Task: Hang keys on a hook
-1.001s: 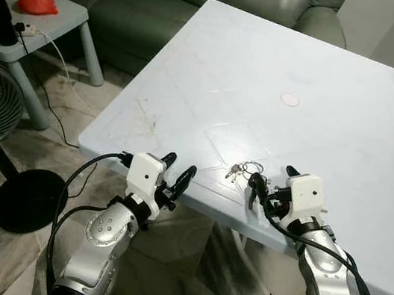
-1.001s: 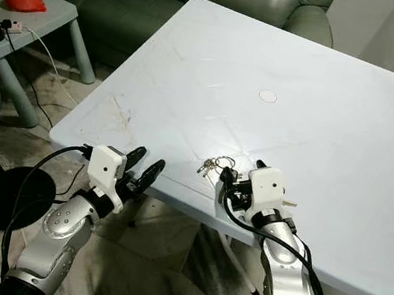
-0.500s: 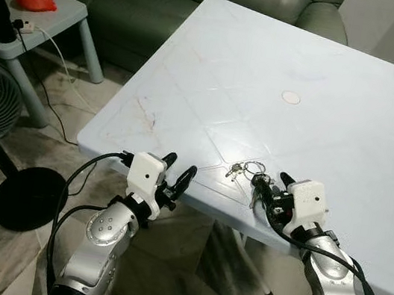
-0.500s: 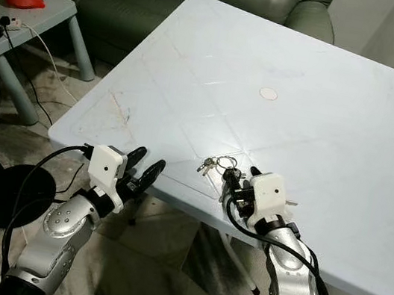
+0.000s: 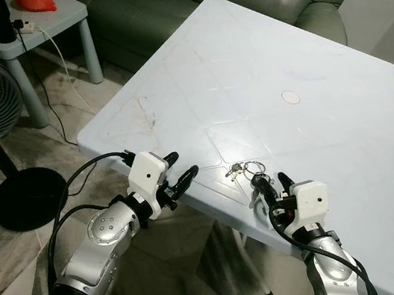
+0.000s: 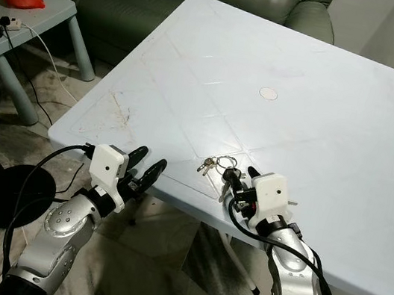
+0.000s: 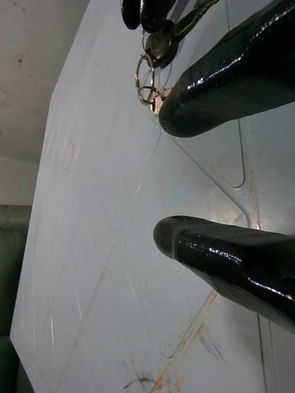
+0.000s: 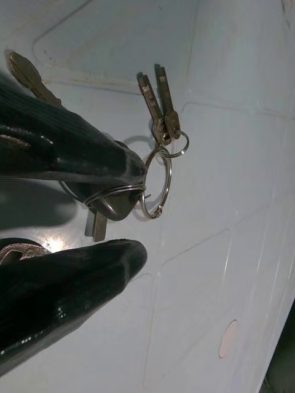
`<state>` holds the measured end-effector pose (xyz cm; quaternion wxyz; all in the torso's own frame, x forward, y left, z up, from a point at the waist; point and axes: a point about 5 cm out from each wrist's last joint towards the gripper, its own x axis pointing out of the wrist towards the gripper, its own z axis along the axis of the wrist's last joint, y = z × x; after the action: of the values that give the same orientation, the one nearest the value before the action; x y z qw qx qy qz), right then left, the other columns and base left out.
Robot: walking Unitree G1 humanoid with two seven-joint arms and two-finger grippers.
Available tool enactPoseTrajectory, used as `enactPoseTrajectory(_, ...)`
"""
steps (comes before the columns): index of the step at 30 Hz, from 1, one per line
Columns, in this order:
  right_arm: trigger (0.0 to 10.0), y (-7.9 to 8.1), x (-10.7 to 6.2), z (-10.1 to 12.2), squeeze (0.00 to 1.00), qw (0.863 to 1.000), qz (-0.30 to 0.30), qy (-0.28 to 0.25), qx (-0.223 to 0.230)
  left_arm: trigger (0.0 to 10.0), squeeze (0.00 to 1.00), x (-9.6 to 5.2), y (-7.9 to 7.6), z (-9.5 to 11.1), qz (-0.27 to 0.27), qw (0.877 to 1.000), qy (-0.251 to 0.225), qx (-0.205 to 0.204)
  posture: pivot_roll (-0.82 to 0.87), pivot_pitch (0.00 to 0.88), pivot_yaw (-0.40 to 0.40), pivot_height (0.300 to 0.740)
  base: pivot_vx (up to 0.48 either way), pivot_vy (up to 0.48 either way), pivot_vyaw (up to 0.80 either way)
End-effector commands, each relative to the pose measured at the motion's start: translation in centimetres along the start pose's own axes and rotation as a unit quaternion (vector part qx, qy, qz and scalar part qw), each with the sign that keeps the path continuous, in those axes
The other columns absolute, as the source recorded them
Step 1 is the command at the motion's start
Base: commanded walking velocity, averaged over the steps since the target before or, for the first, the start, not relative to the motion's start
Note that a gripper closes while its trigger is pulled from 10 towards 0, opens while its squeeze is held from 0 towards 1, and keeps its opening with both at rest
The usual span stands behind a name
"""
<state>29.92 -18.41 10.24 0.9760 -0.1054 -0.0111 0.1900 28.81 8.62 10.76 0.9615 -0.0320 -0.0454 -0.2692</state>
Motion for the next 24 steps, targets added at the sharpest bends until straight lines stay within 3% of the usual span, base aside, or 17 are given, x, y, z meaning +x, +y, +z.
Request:
enactPoseTrajectory(1,6.3,-0.13,-0.31,0.12,0.00,1.000,0.007,0.001,-0.006,10.0,0.00,0.27,-0.27,0.34,-0.010,1.000,-0.005,0.004,0.01,0.138,-0.046,0.740,0.000,0.000,0.00)
enactPoseTrajectory(3,9.5,0.03,-0.33,0.05,0.00,1.000,0.013,0.003,-0.004,10.0,0.00,0.29,-0.27,0.36,-0.009,1.000,-0.005,0.003,0.01,0.139,-0.046,0.740,0.000,0.000,0.00)
enactPoseTrajectory(5,10.0,0.20,-0.31,0.00,0.00,1.000,0.018,0.005,0.000,10.0,0.00,0.31,-0.26,0.39,-0.009,1.000,-0.006,0.004,0.01,0.138,-0.046,0.740,0.000,0.000,0.00)
enactPoseTrajectory(15,10.0,0.57,-0.23,-0.07,0.00,1.000,0.025,0.008,-0.006,10.0,0.00,0.33,-0.18,0.47,-0.006,1.000,-0.007,0.004,0.01,0.140,-0.046,0.740,0.000,0.000,0.00)
enactPoseTrajectory(16,9.8,0.55,-0.23,-0.08,0.00,1.000,0.023,0.009,-0.006,10.0,0.00,0.34,-0.17,0.48,-0.006,1.000,-0.007,0.004,0.01,0.140,-0.046,0.740,0.000,0.000,0.00)
enactPoseTrajectory(17,8.5,0.49,-0.21,-0.07,0.00,1.000,0.019,0.009,-0.005,10.0,0.00,0.35,-0.16,0.50,-0.005,1.000,-0.008,0.004,0.01,0.140,-0.047,0.740,0.000,0.000,0.00)
enactPoseTrajectory(18,3.6,0.50,-0.19,-0.07,0.00,1.000,0.019,0.009,0.000,10.0,0.00,0.36,-0.16,0.52,-0.005,1.000,-0.008,0.004,0.01,0.140,-0.047,0.740,0.000,0.000,0.00)
enactPoseTrajectory(19,3.0,0.52,-0.17,-0.08,0.00,1.000,0.020,0.010,0.002,10.0,0.00,0.35,-0.15,0.52,-0.005,1.000,-0.008,0.005,0.01,0.140,-0.047,0.740,0.000,0.000,0.00)
enactPoseTrajectory(20,3.0,0.54,-0.16,-0.08,0.00,1.000,0.020,0.010,0.004,10.0,0.00,0.34,-0.15,0.52,-0.005,1.000,-0.008,0.005,0.01,0.140,-0.047,0.740,0.000,0.000,0.00)
enactPoseTrajectory(21,3.7,0.47,-0.16,-0.08,0.00,1.000,0.014,0.011,0.005,10.0,0.00,0.35,-0.14,0.52,-0.004,1.000,-0.008,0.005,0.01,0.140,-0.047,0.740,0.000,0.000,0.00)
enactPoseTrajectory(24,3.6,0.43,-0.15,-0.06,0.00,1.000,0.011,0.012,0.006,10.0,0.00,0.36,-0.14,0.54,-0.004,1.000,-0.008,0.005,0.01,0.140,-0.047,0.740,0.000,0.000,0.00)
